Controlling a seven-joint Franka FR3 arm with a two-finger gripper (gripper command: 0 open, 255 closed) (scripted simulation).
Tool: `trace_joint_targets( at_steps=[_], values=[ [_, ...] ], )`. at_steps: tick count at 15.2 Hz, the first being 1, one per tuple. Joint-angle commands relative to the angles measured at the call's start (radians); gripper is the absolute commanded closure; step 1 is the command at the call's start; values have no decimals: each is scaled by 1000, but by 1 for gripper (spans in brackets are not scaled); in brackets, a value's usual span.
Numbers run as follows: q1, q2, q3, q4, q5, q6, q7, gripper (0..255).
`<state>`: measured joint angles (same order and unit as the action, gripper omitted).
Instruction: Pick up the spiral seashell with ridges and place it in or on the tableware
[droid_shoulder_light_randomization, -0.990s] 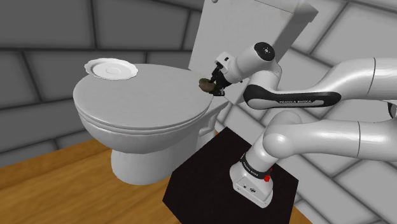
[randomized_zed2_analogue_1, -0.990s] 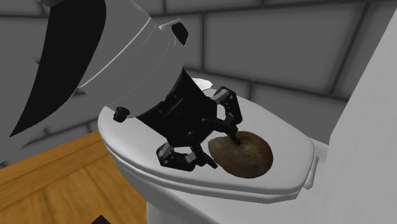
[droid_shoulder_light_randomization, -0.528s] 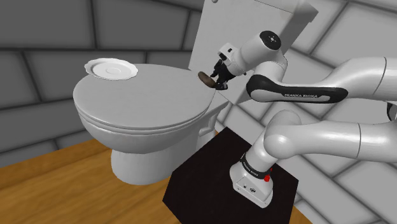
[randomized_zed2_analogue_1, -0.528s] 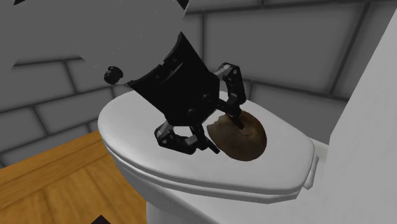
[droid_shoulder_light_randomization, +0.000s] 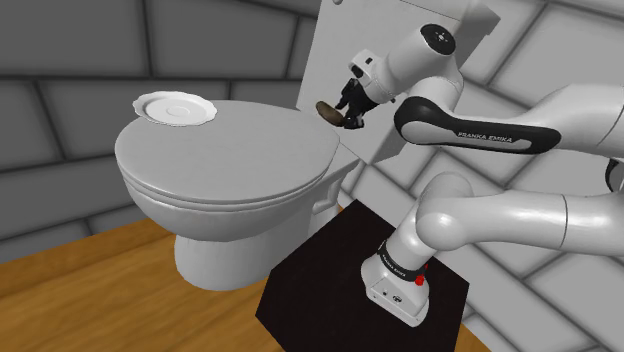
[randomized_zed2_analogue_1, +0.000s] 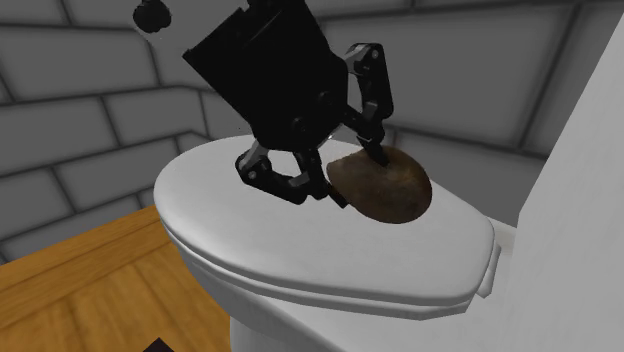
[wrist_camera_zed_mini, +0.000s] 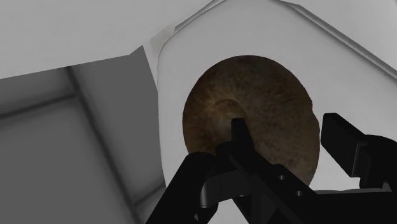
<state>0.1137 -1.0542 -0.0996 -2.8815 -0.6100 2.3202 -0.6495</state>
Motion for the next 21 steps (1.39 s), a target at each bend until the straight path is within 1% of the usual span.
trace_joint_targets(
  at_steps=[1, 6, 11, 16, 21],
  values=[
    [7, -8, 2, 20, 11, -27, -12, 255],
    [31, 209, 105, 139, 30, 29, 117, 255],
    [30, 411, 200, 284, 34, 48, 223, 255],
    [18, 602, 288, 453, 20, 32, 314, 255],
    [10, 790, 365, 644, -17, -18, 394, 255]
  ],
)
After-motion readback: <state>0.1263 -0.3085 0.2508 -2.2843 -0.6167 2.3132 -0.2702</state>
